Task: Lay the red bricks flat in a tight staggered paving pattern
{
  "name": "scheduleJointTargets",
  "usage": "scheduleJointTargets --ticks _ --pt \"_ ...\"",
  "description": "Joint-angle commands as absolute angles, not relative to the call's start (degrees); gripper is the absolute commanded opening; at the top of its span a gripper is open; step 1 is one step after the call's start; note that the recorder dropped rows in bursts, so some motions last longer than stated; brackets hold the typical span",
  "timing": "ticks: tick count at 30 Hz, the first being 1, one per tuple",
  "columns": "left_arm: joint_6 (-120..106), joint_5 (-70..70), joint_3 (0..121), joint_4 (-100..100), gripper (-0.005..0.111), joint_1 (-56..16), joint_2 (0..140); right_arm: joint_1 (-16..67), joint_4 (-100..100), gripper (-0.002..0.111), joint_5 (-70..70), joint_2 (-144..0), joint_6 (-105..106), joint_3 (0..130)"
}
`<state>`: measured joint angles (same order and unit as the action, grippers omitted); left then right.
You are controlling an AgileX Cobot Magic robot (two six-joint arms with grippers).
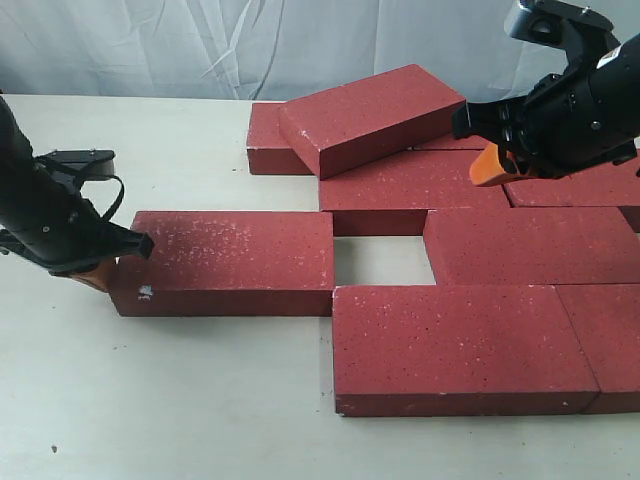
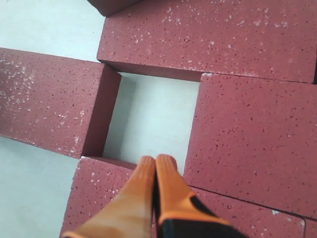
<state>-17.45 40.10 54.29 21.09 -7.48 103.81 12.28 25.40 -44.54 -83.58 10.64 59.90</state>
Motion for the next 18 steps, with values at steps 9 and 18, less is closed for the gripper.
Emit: scheduleJointTargets --ticks 9,18 --pt "-17.72 42.44 54.18 23.47 0.0 -5.98 103.89 13.72 24.98 -0.001 -44.92 -83.99 12.18 60.12" --pt "-17.74 41.74 54.18 24.41 0.0 -3.38 103.89 23.85 23.4 -0.001 -47.53 -91.18 13.66 60.12"
